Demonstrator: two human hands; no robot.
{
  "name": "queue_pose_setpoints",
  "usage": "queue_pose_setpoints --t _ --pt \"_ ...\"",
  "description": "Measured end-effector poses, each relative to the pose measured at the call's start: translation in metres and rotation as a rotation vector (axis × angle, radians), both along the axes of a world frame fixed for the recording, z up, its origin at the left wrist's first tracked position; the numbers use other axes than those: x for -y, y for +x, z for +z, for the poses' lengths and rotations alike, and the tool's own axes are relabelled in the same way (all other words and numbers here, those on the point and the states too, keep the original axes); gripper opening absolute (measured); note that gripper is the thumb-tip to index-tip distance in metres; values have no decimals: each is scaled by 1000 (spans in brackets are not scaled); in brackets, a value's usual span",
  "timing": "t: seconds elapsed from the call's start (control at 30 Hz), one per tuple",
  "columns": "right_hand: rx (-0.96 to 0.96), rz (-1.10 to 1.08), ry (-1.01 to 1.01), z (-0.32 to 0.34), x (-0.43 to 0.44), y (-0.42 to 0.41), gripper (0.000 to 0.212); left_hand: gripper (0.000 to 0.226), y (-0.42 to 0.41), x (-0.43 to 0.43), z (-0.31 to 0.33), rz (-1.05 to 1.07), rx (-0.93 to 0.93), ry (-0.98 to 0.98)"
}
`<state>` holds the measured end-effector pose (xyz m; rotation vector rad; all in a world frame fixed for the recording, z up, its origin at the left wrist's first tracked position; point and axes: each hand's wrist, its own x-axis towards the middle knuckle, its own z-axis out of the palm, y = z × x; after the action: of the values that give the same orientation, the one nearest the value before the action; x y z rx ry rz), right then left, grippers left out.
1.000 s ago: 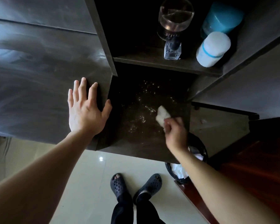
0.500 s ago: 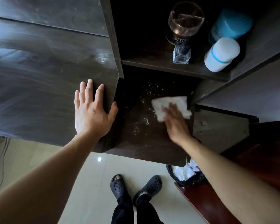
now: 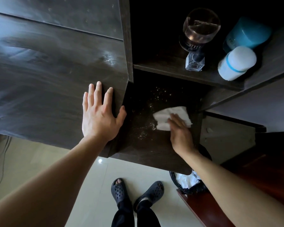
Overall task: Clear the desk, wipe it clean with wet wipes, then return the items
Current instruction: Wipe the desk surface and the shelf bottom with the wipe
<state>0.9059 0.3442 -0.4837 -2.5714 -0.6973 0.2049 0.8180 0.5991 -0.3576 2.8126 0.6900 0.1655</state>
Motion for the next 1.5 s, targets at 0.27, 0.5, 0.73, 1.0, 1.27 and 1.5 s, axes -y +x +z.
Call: queue_pose_setpoints --t 0.27,0.5,0.73,1.0,1.27,1.5 --pt "1 -248 -151 -6 -30 126 45 66 -1 0 -1 2 0 2" --pt "-9 246 32 -1 -15 36 29 67 0 -1 1 5 -2 -2" --pt "-113 -516 49 9 -51 138 33 66 1 -1 -1 11 10 1" --pt "-77 121 50 8 -67 64 15 67 1 -1 0 11 0 12" --pt "-197 -344 0 23 -136 112 17 65 2 -1 -1 8 9 9" --pt "-177 11 130 17 -125 75 17 65 2 -2 -2 2 16 12"
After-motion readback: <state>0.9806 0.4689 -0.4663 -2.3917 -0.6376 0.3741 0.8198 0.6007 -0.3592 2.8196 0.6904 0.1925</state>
